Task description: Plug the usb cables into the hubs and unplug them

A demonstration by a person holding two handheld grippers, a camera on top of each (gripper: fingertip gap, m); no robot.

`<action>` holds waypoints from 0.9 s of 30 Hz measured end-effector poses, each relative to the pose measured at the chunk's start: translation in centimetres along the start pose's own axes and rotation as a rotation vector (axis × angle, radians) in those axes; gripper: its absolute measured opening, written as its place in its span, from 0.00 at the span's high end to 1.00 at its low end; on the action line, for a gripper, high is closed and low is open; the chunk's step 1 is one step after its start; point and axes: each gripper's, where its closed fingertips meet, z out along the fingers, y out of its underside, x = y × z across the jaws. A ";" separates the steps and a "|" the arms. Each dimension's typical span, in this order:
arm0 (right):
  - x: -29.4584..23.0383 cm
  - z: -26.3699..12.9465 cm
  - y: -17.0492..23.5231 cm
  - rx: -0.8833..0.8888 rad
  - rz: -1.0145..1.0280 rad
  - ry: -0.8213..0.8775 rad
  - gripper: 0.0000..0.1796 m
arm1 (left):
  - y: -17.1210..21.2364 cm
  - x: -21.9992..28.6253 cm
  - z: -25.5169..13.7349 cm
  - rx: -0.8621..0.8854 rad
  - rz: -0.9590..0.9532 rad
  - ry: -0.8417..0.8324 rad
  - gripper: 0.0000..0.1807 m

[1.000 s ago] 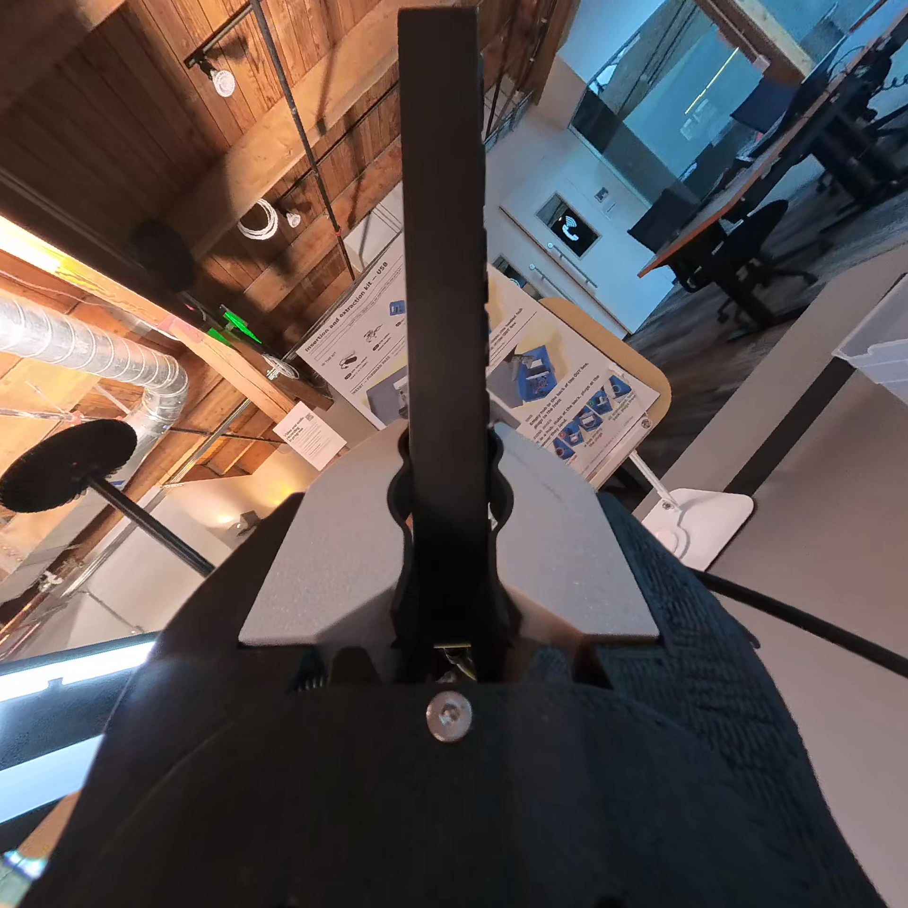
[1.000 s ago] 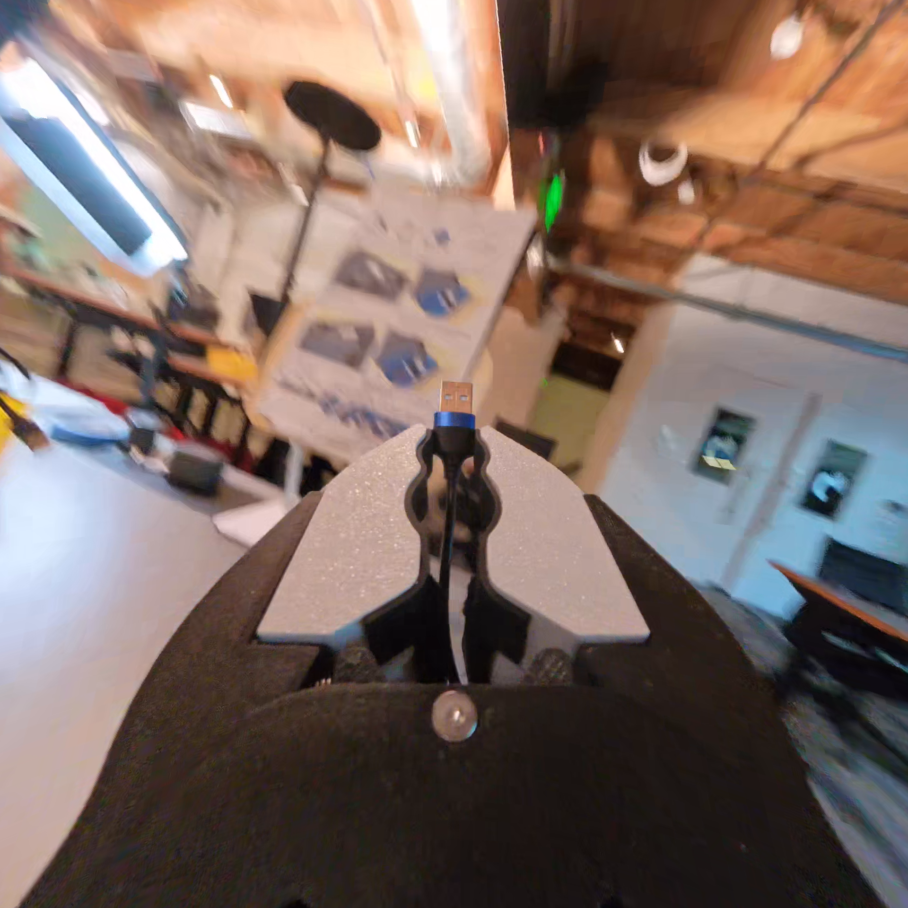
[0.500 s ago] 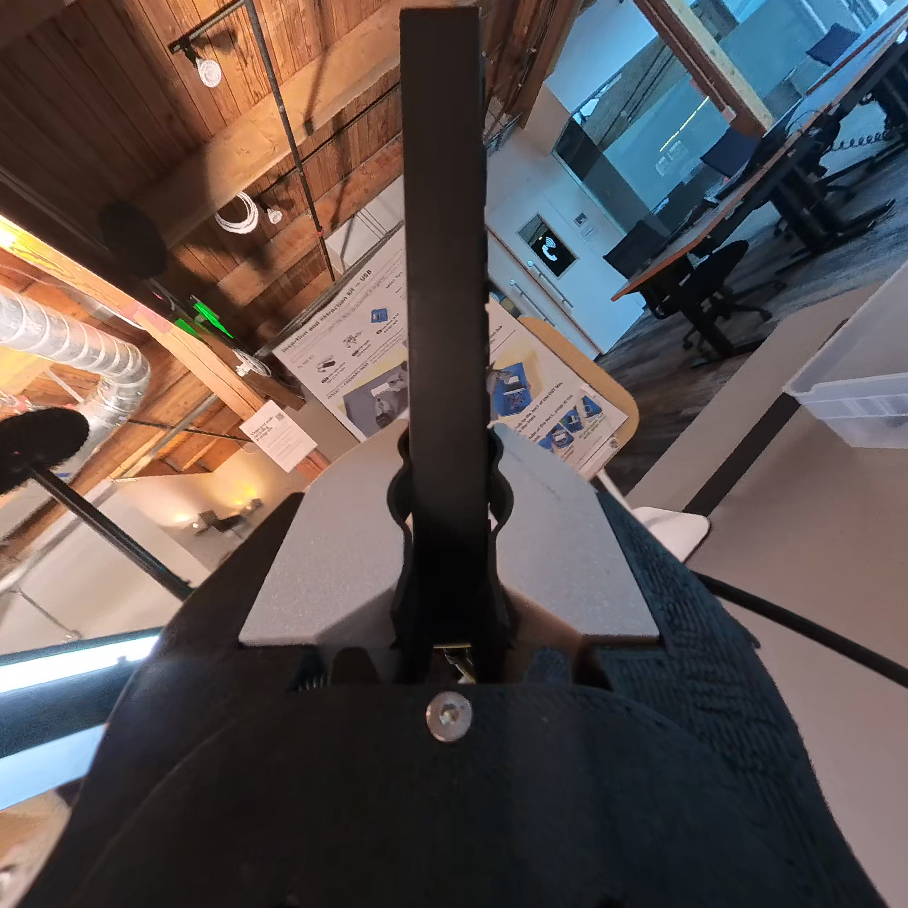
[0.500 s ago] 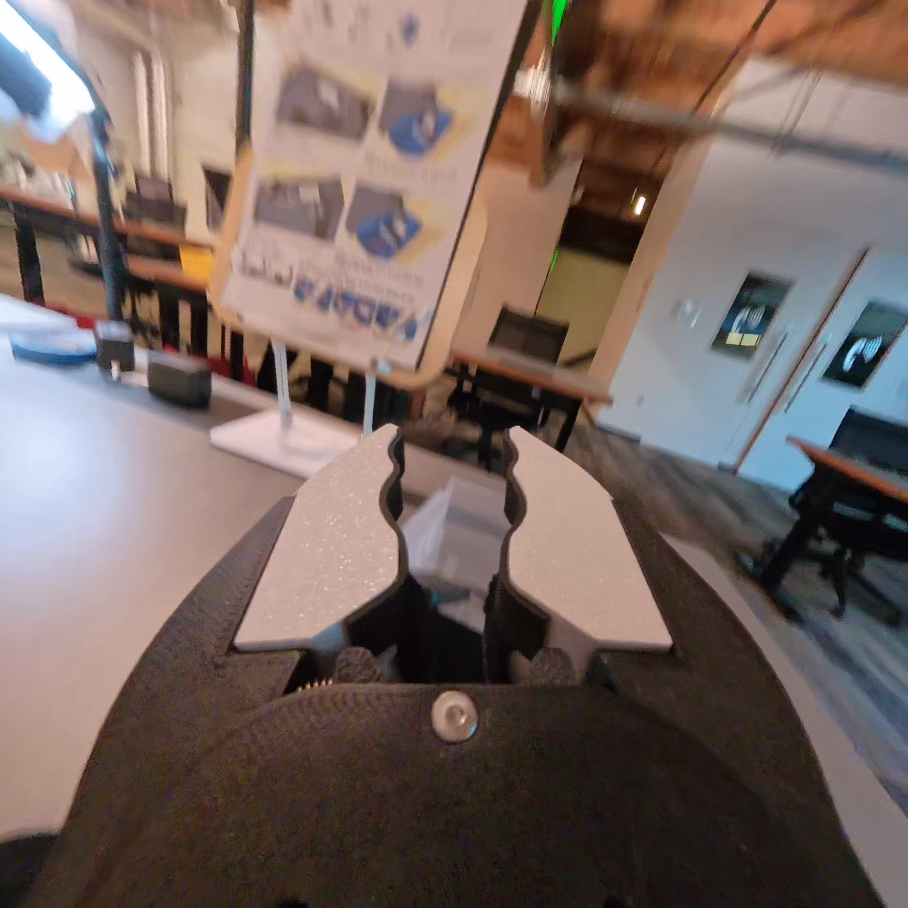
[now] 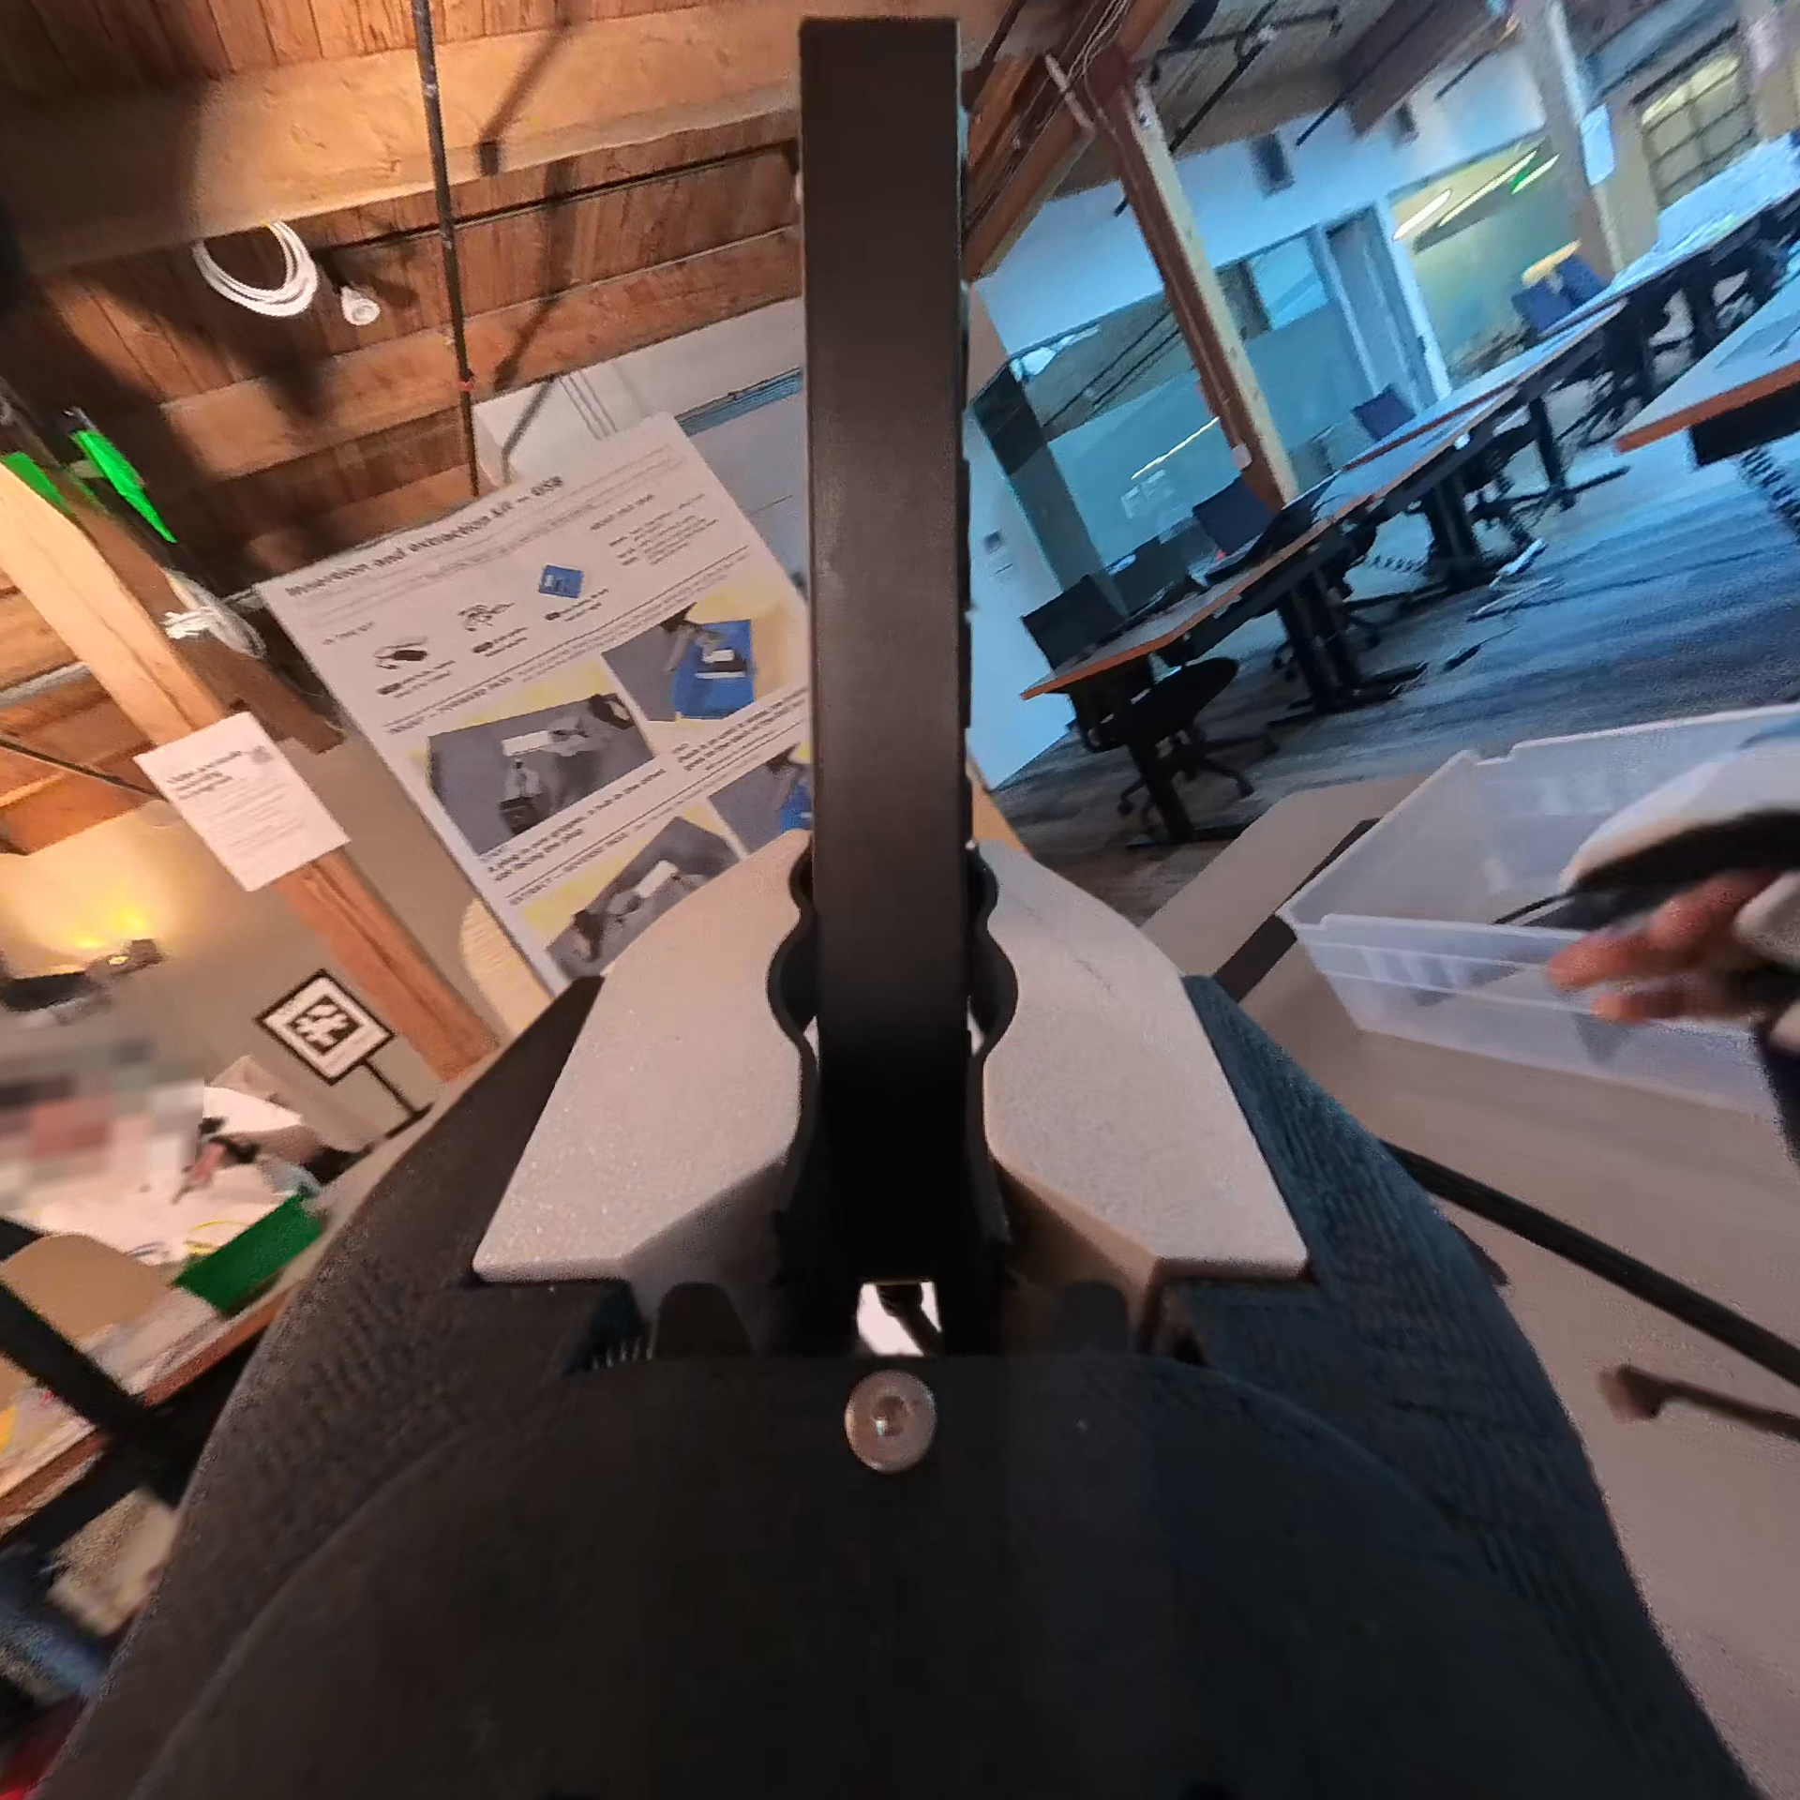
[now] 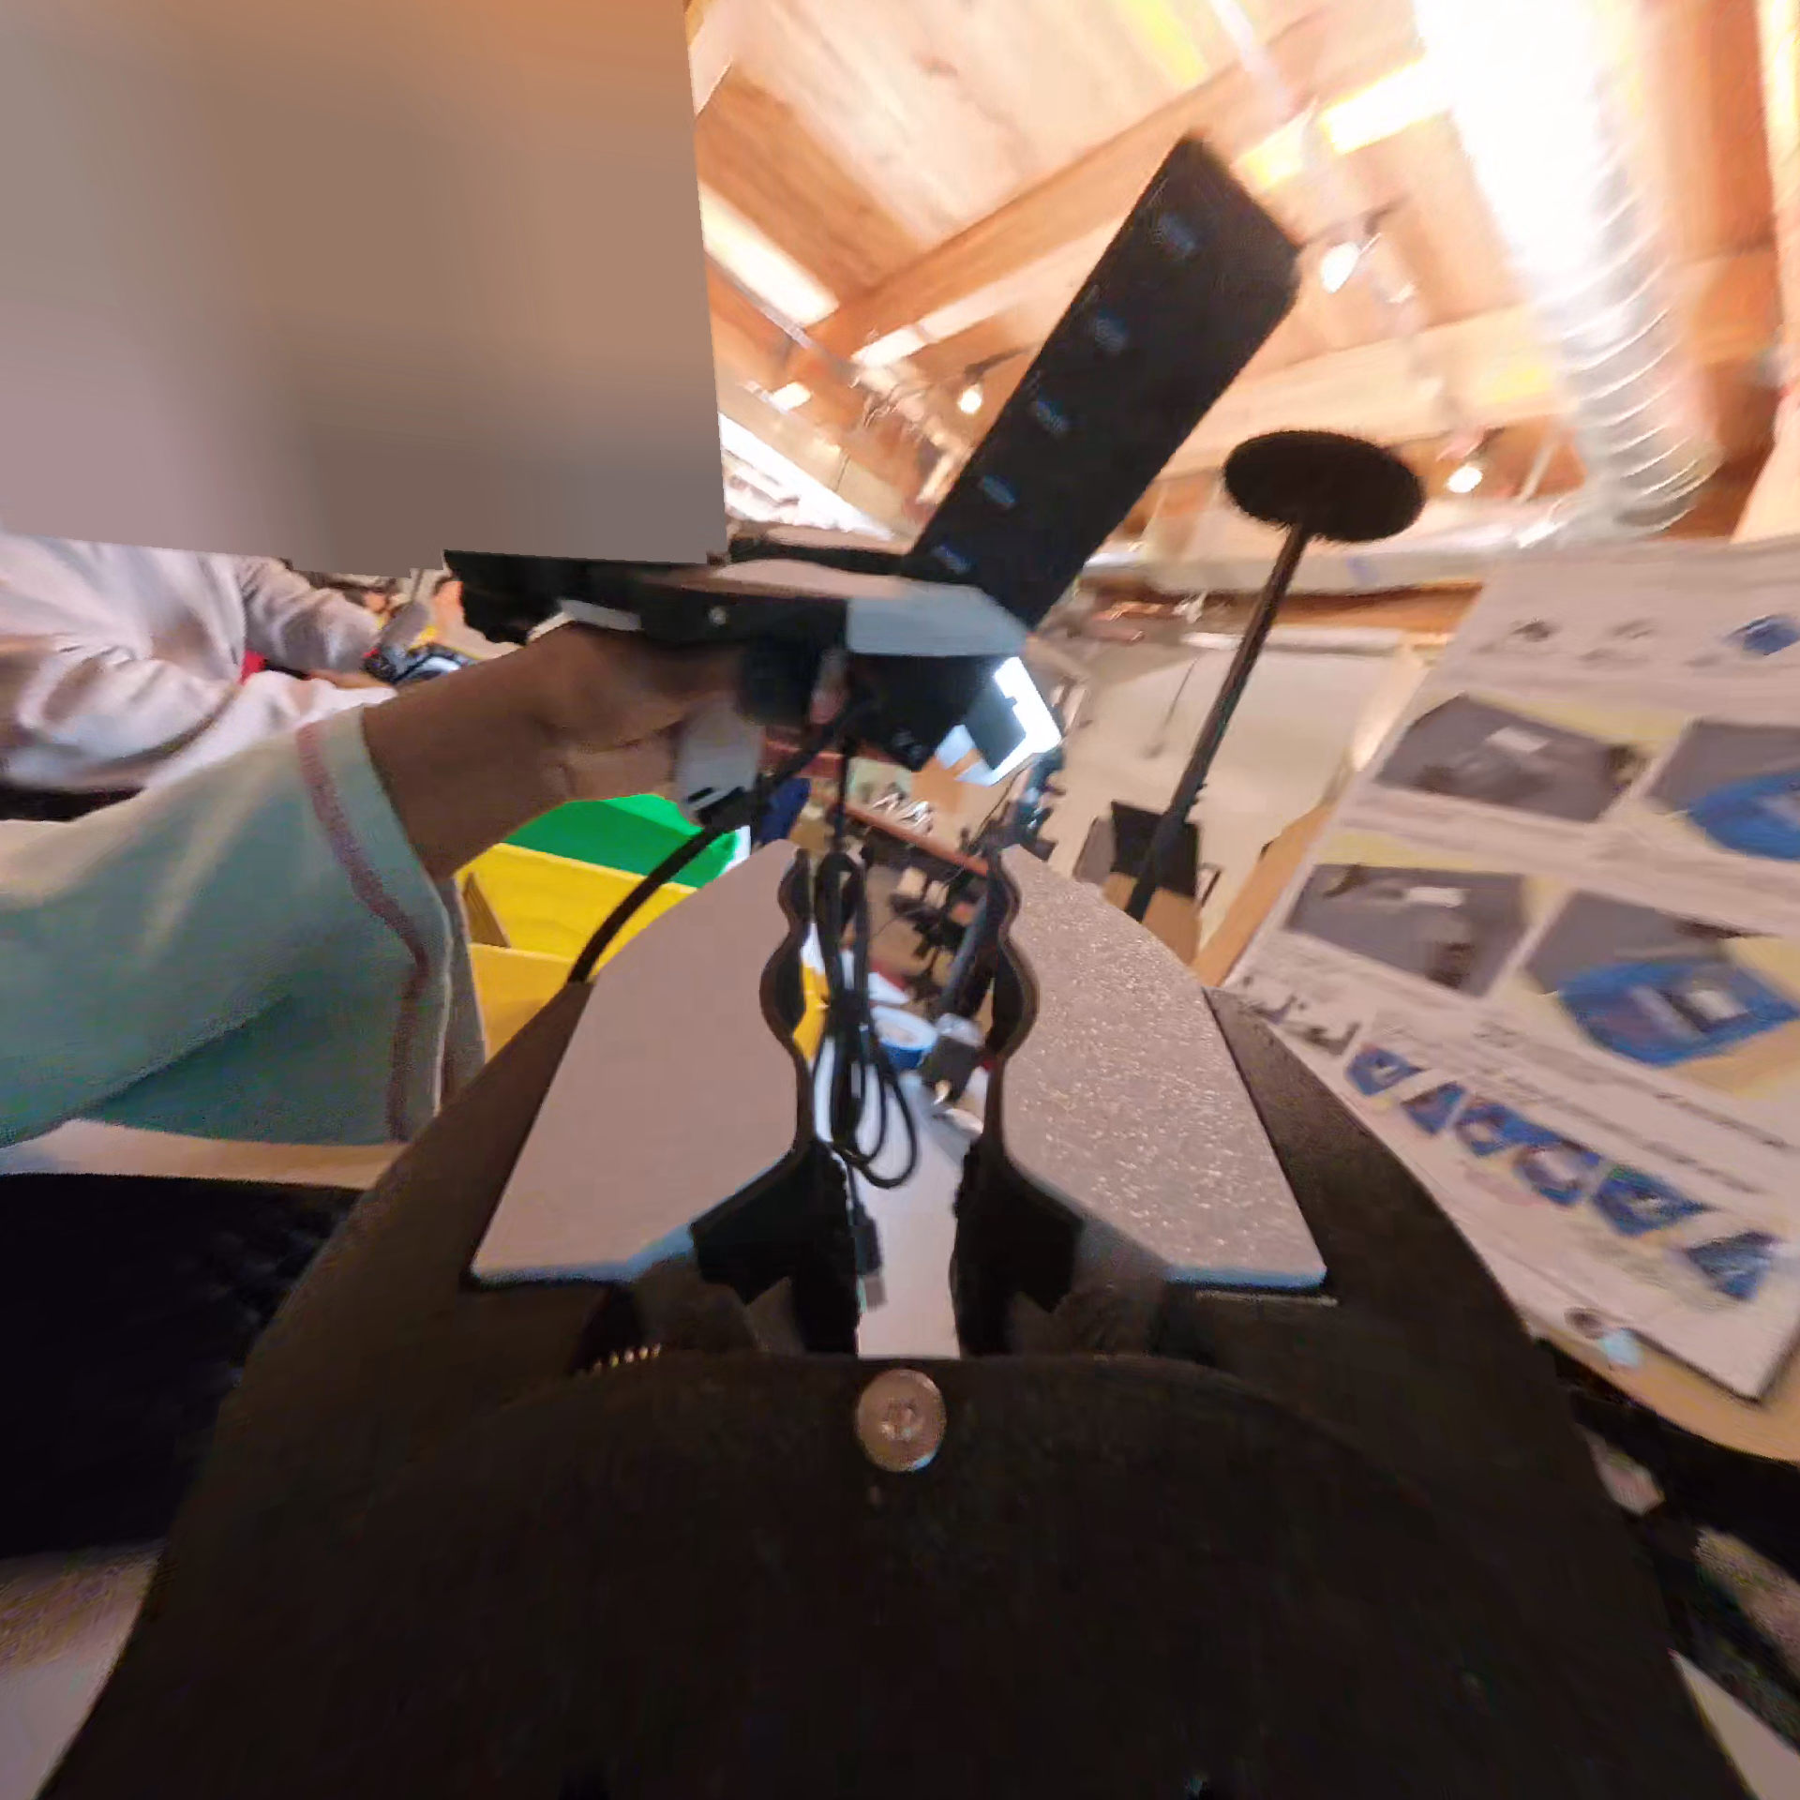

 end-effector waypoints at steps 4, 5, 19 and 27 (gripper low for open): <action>-0.5 2.9 0.1 -0.029 0.121 0.005 0.81 | 0.5 1.5 1.1 0.037 -0.073 0.037 0.85; -0.7 3.7 0.2 -0.050 0.138 0.000 0.81 | 0.5 1.7 1.3 0.051 -0.087 0.035 0.85; 0.5 7.1 1.7 -0.263 0.026 0.070 0.95 | 1.2 2.5 2.0 0.093 -0.123 0.044 0.85; 0.8 7.1 2.7 -0.358 -0.003 0.123 0.96 | 1.8 2.5 2.3 0.079 -0.040 0.011 0.85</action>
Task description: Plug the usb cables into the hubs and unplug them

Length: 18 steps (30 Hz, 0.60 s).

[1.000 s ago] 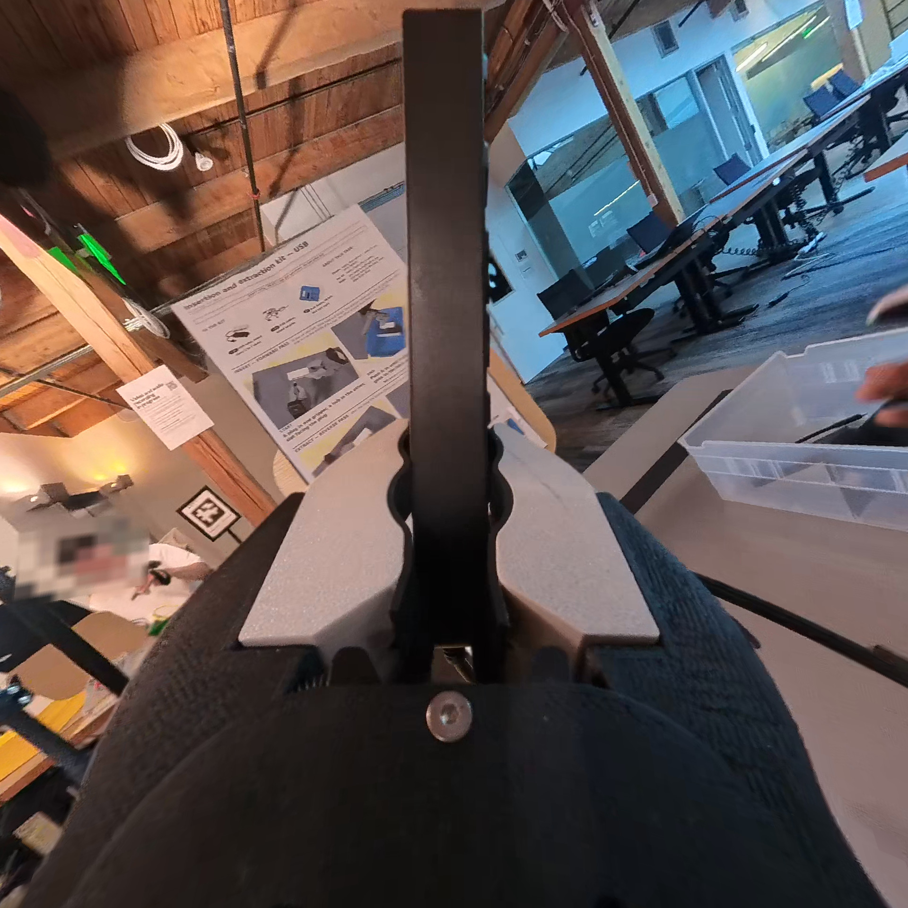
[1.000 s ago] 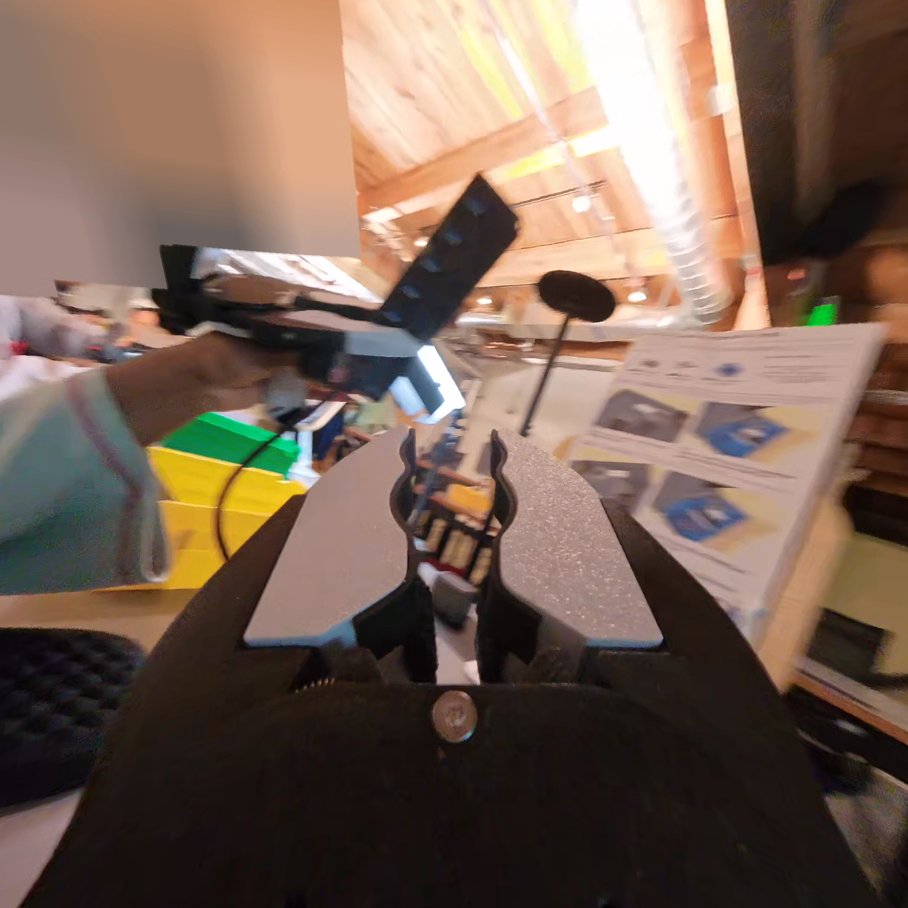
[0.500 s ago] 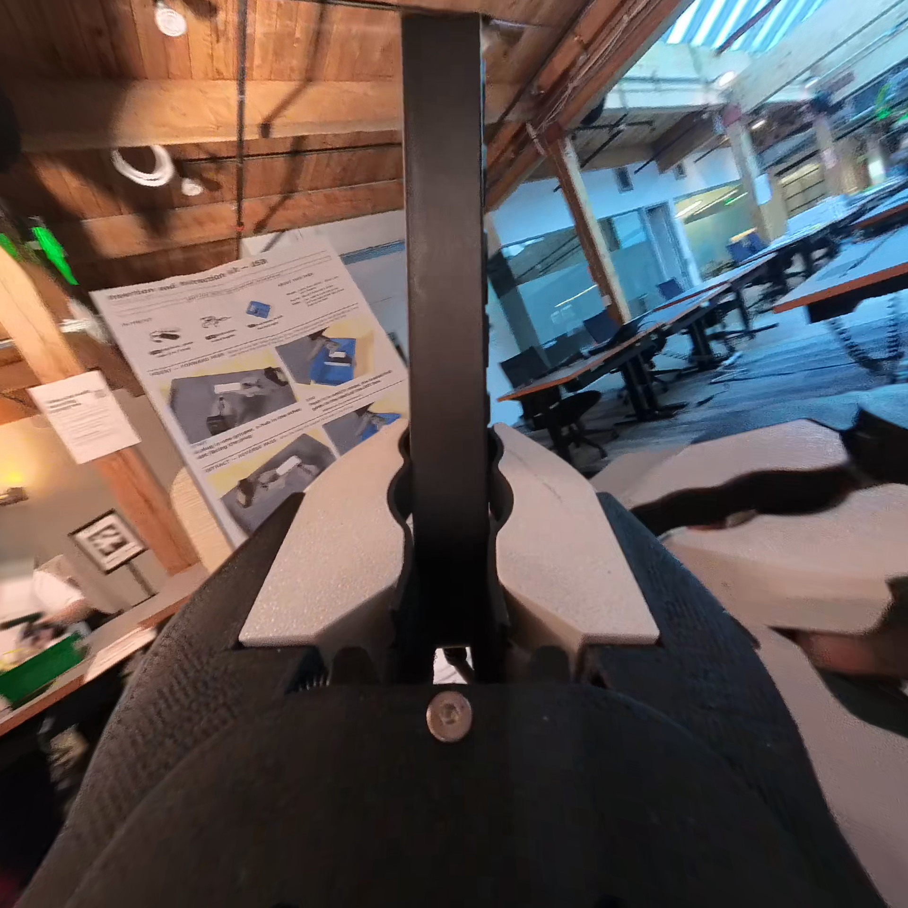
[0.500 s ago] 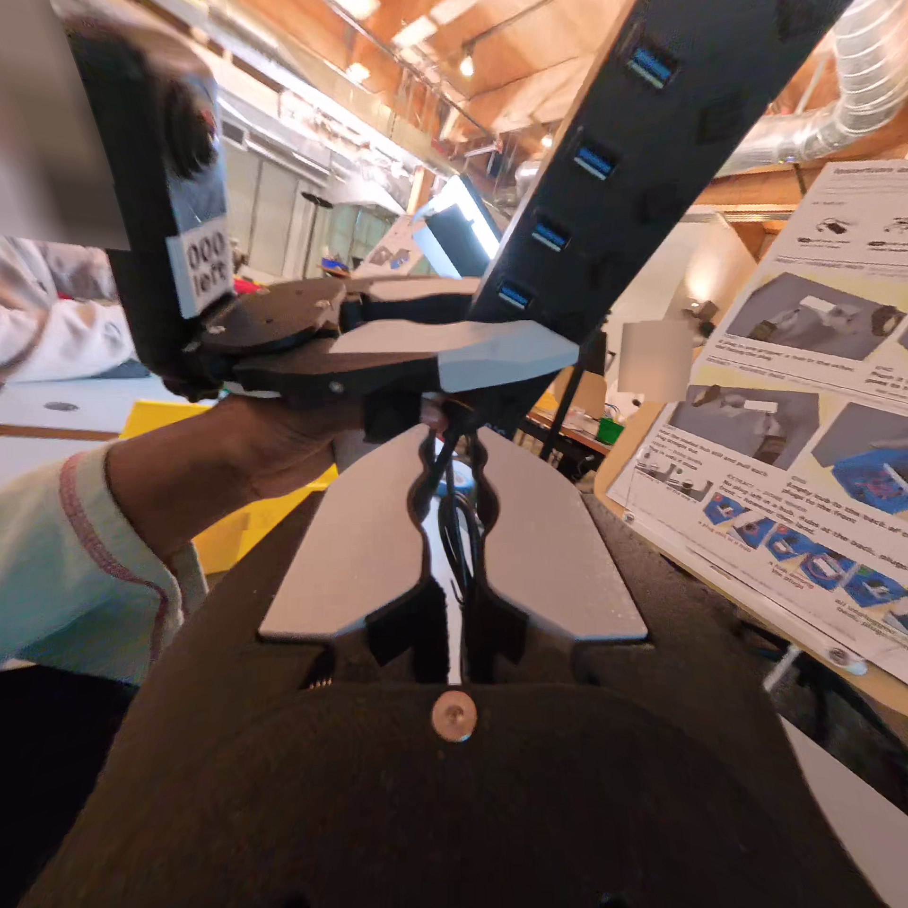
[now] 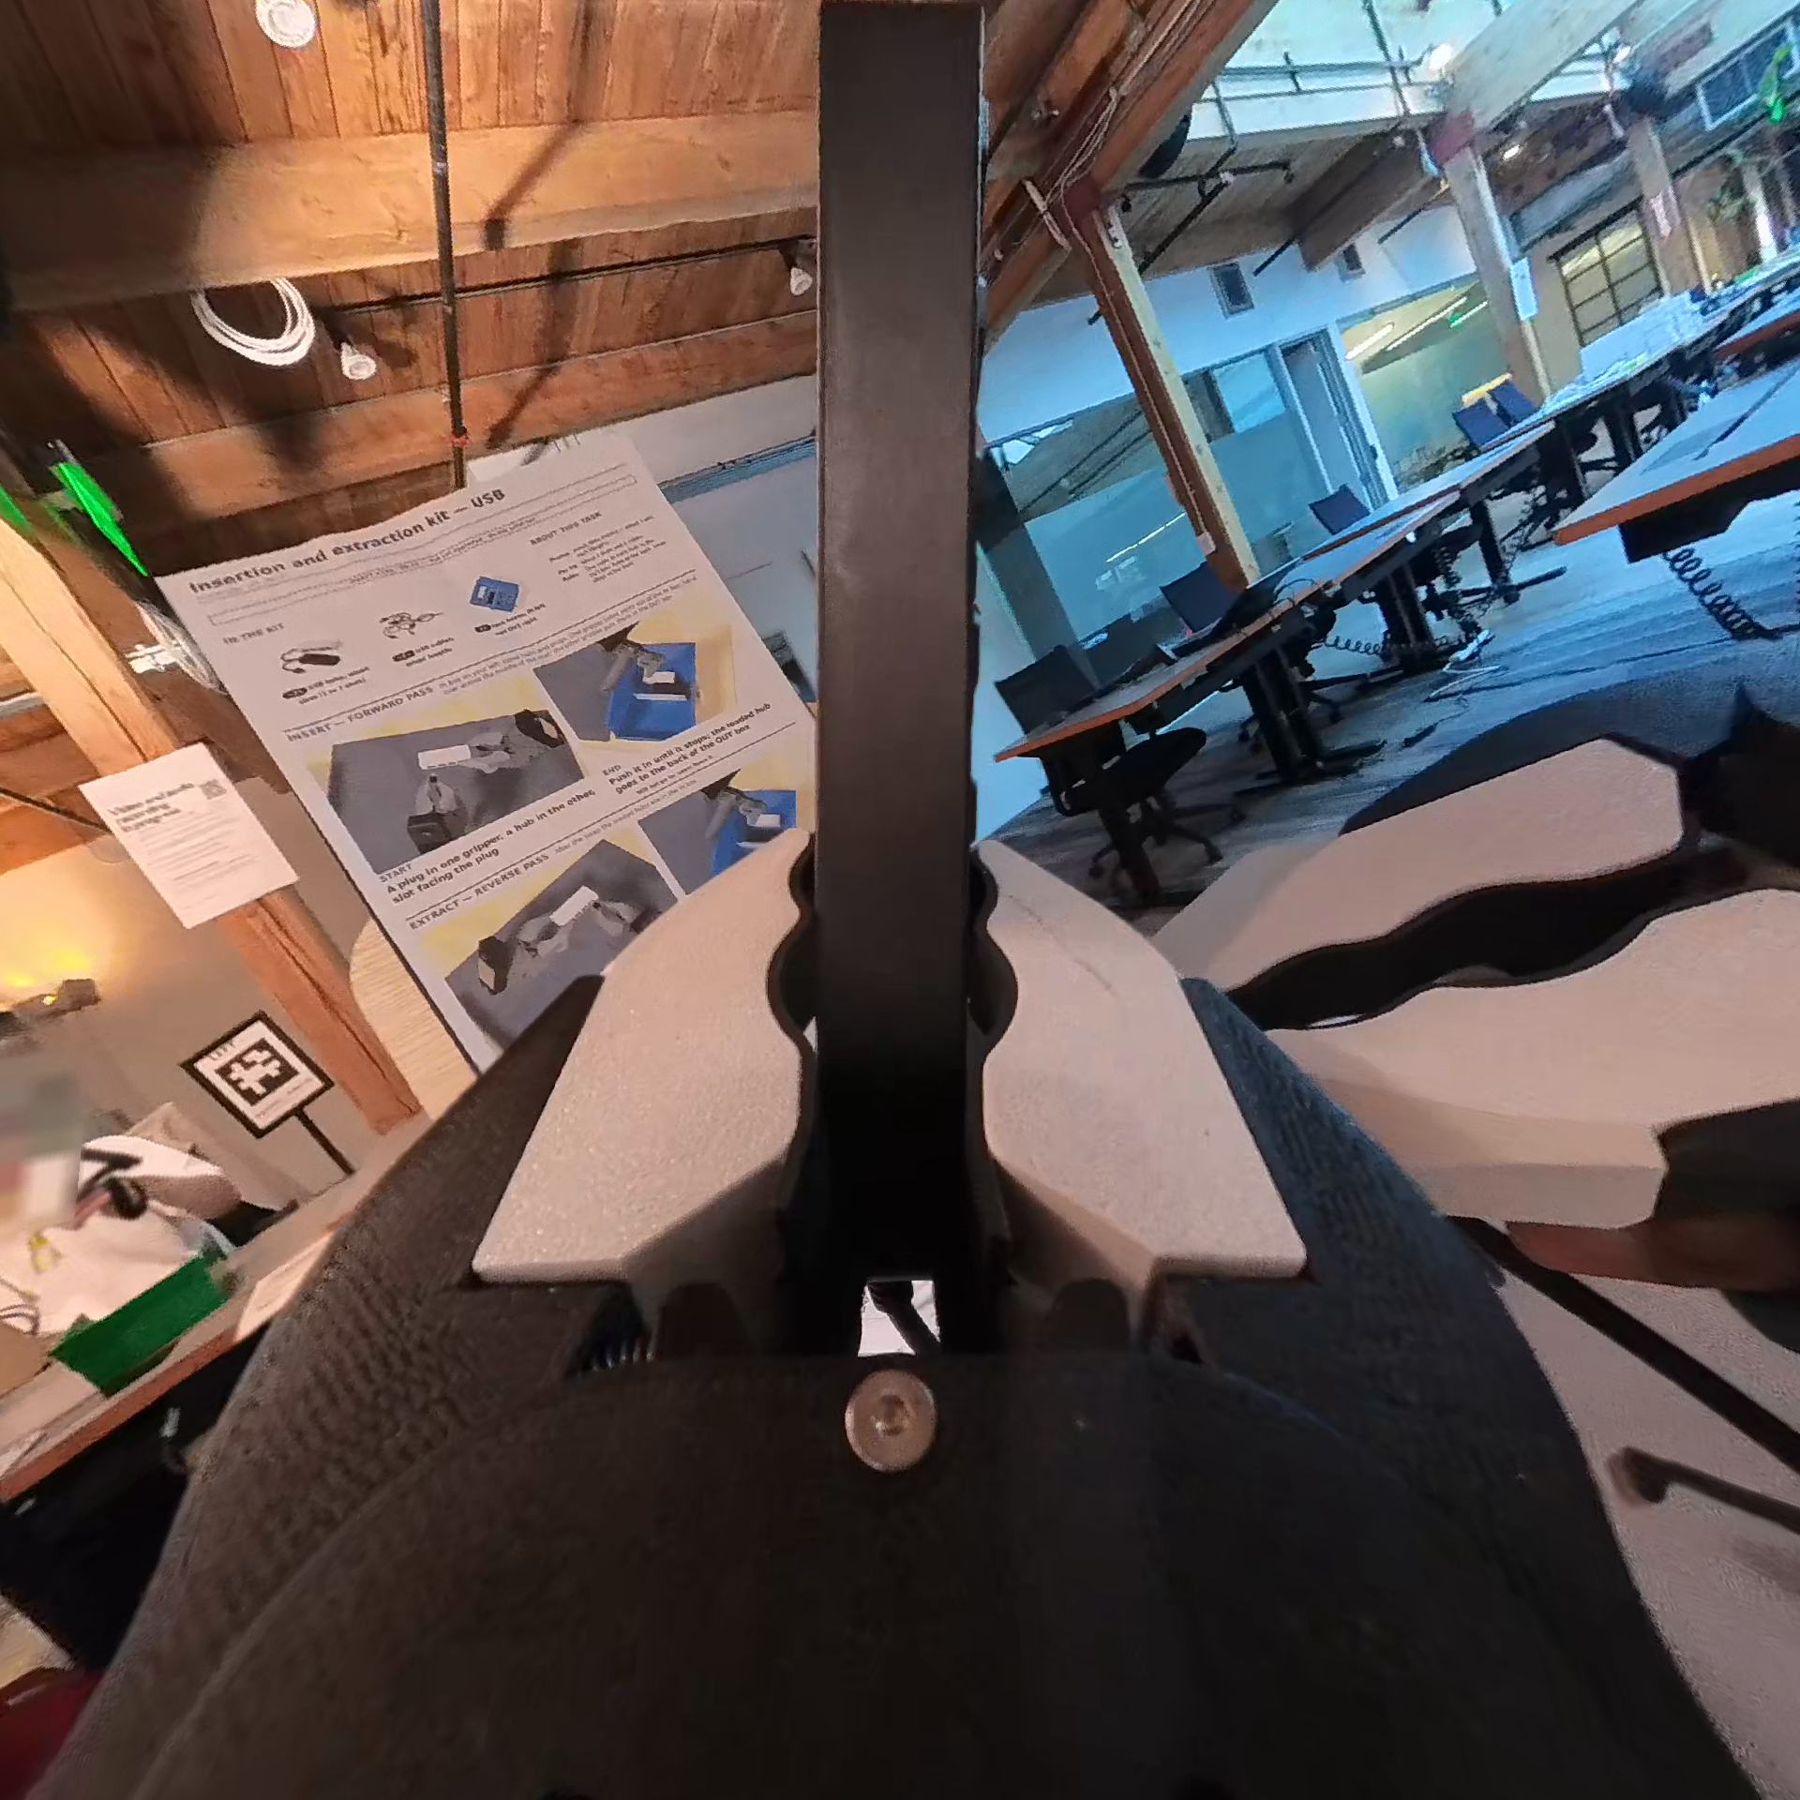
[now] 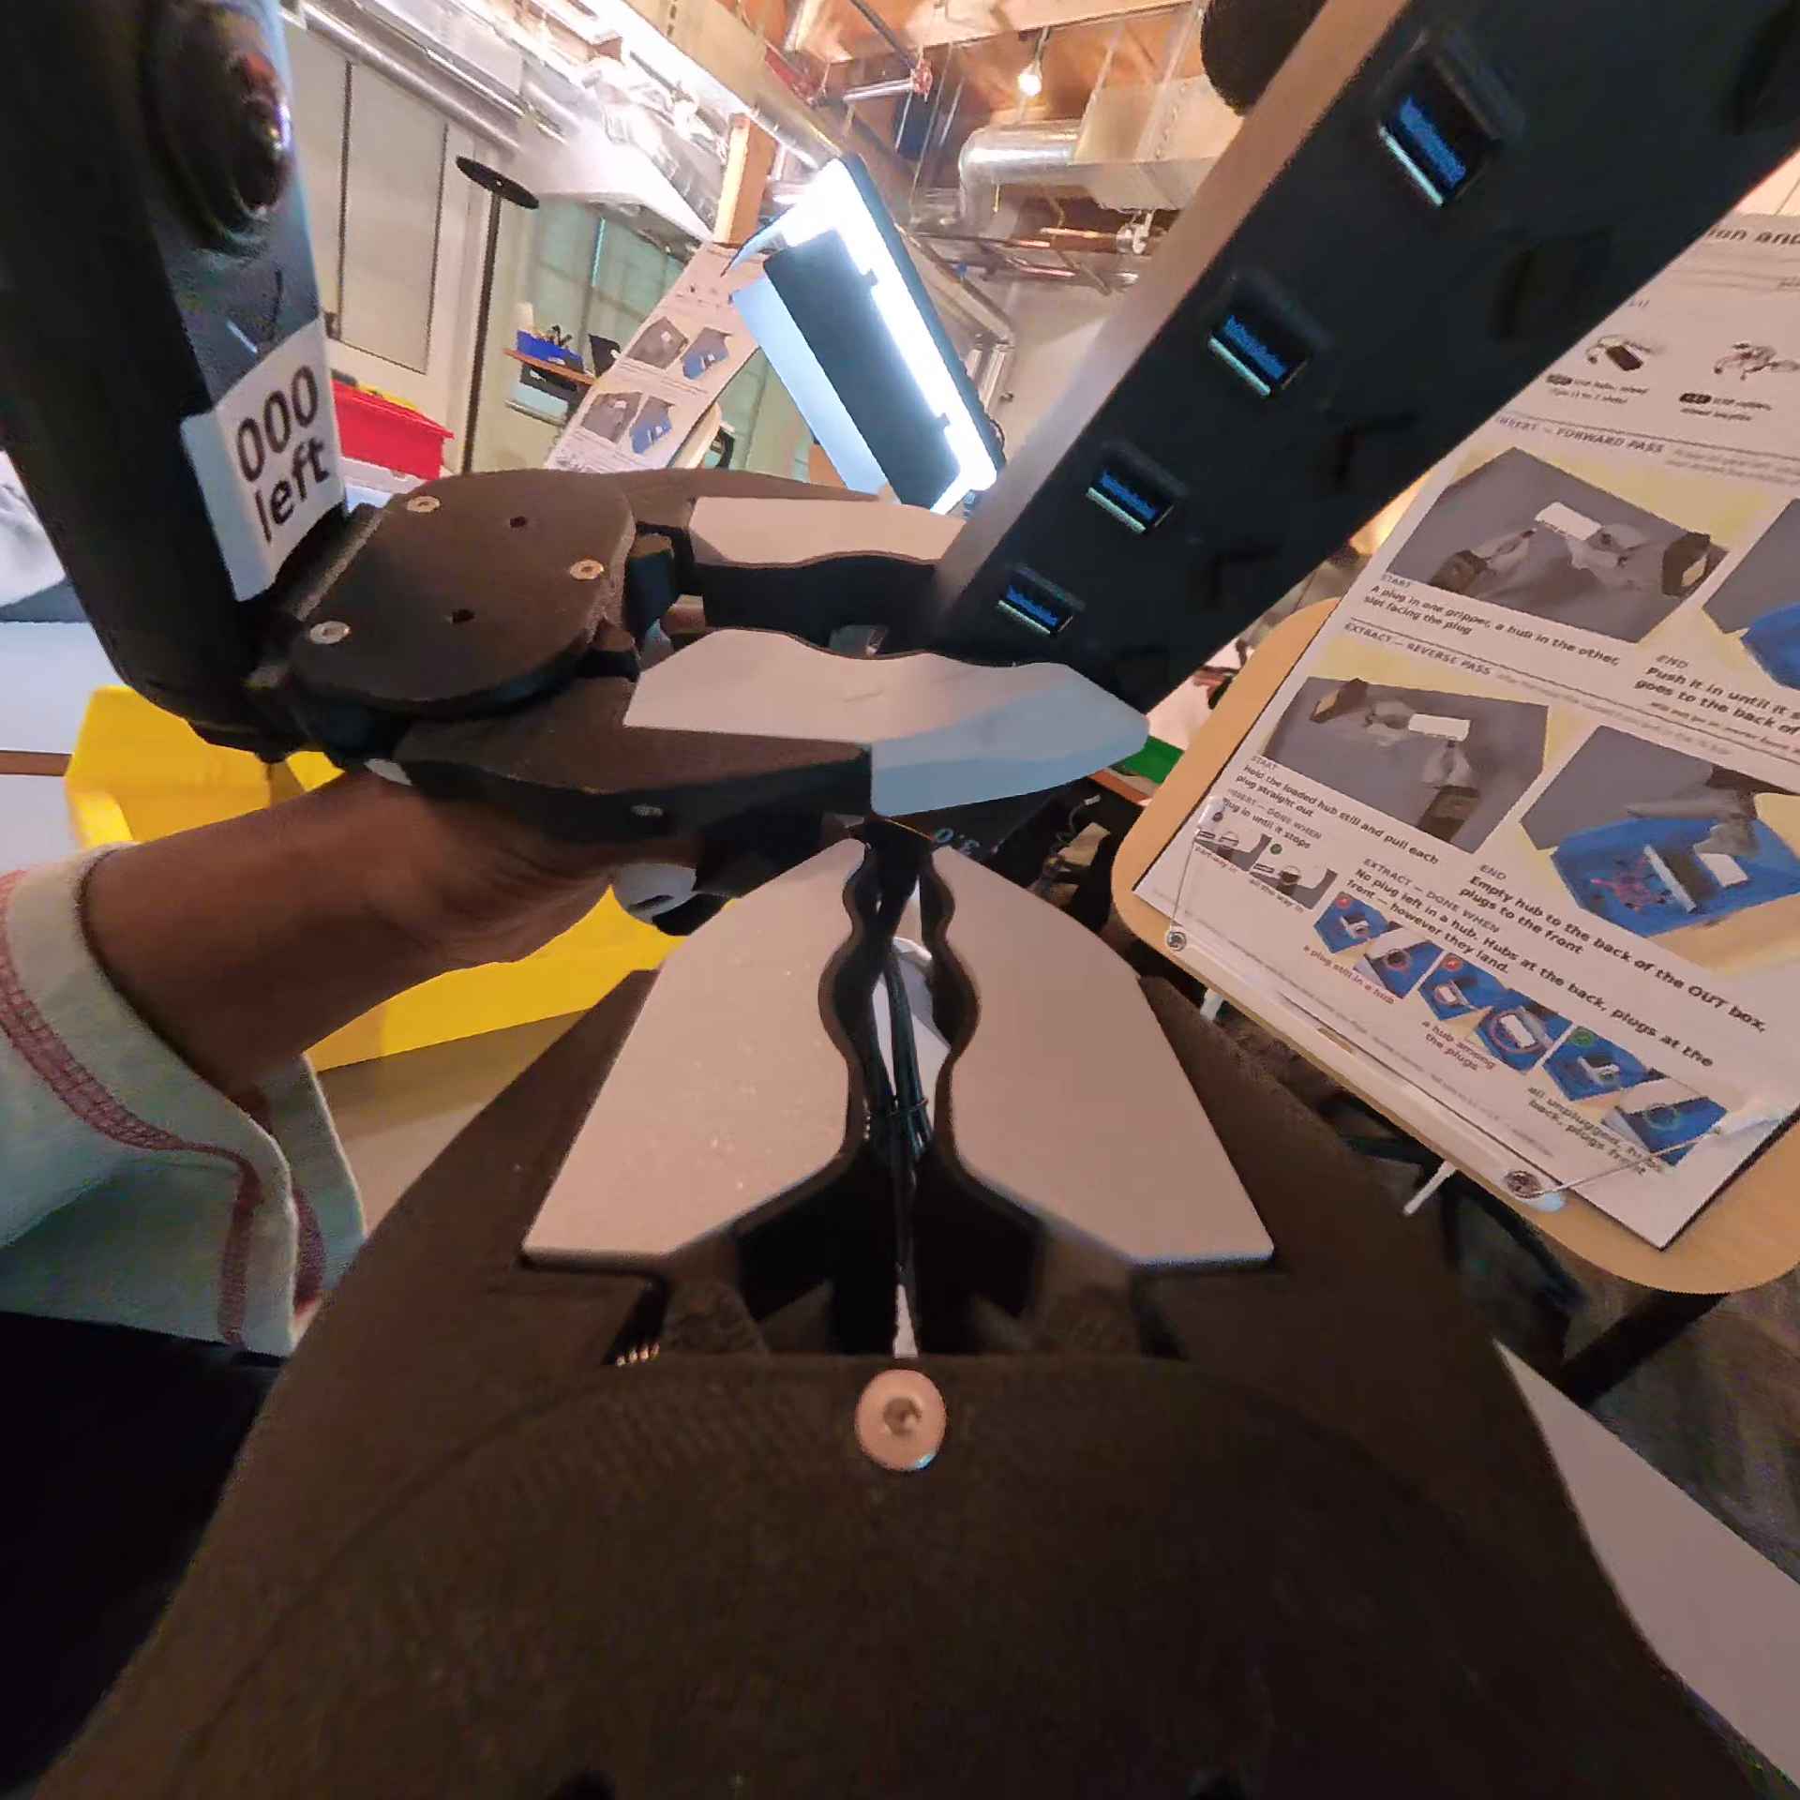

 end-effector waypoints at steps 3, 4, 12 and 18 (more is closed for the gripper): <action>0.0 -0.1 0.3 -0.017 0.023 -0.021 0.96 | 0.1 0.1 0.1 0.001 0.013 0.002 0.85; 0.0 -0.1 0.2 -0.013 0.006 -0.014 0.96 | 0.1 0.2 0.1 0.000 0.018 -0.005 0.85; -0.6 -0.7 -0.2 0.025 -0.062 -0.006 0.96 | -1.2 -1.6 -0.4 0.000 0.144 -0.126 0.85; 0.2 -2.1 0.2 0.114 -0.005 -0.049 0.96 | -2.3 -10.9 -6.0 0.078 -0.010 -0.314 0.85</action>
